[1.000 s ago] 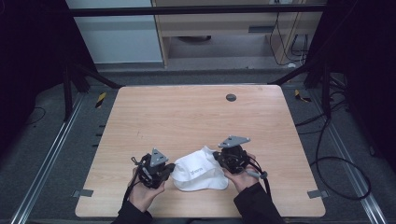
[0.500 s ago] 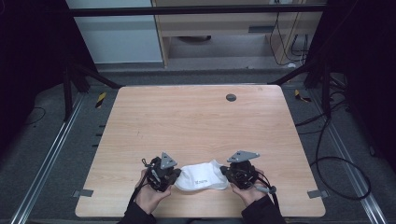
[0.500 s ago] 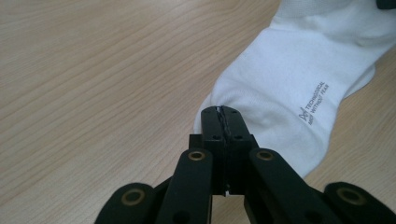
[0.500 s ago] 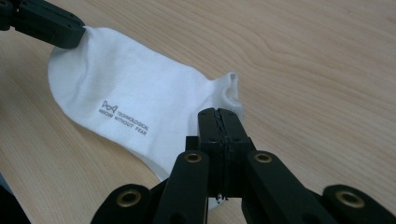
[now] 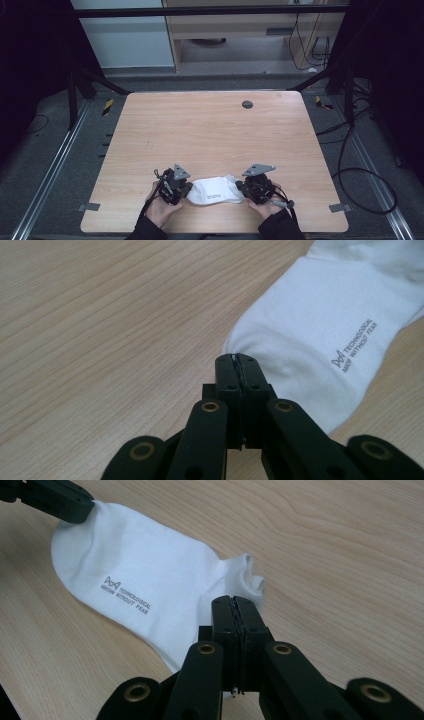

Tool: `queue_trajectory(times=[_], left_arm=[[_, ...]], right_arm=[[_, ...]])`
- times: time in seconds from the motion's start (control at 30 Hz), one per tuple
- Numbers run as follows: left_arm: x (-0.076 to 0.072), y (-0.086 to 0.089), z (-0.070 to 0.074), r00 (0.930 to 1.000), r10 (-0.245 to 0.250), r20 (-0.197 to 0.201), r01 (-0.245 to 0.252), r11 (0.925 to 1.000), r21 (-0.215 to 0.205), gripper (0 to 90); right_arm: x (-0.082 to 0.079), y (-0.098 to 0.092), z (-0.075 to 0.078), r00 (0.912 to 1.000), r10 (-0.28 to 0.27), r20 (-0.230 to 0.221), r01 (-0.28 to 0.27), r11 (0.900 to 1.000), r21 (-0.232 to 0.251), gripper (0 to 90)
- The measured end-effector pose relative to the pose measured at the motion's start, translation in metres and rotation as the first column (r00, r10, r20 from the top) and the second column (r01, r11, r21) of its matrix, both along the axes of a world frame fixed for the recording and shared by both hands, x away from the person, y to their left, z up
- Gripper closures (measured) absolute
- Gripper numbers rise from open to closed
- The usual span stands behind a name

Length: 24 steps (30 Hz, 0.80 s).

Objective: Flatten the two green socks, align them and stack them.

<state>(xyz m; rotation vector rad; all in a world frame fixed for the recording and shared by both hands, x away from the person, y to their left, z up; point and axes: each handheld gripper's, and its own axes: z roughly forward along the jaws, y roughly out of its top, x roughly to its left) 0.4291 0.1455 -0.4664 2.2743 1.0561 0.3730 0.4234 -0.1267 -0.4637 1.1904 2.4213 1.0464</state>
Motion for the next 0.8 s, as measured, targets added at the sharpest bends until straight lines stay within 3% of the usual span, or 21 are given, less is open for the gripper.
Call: queue_trajectory(times=[0.67, 0.8], left_arm=[[0.001, -0.004, -0.010, 0.9999, -0.008, -0.010, 0.008, 0.9995, 0.032, 88.5], [0.001, -0.001, -0.009, 1.0000, 0.003, -0.003, -0.003, 0.9999, 0.016, 83.9]], right_arm=[[-0.003, -0.004, -0.013, 0.9980, -0.002, -0.063, -0.001, 0.999, -0.041, 88.0], [-0.003, -0.006, -0.013, 0.9984, -0.001, -0.057, -0.002, 0.999, -0.046, 84.4]])
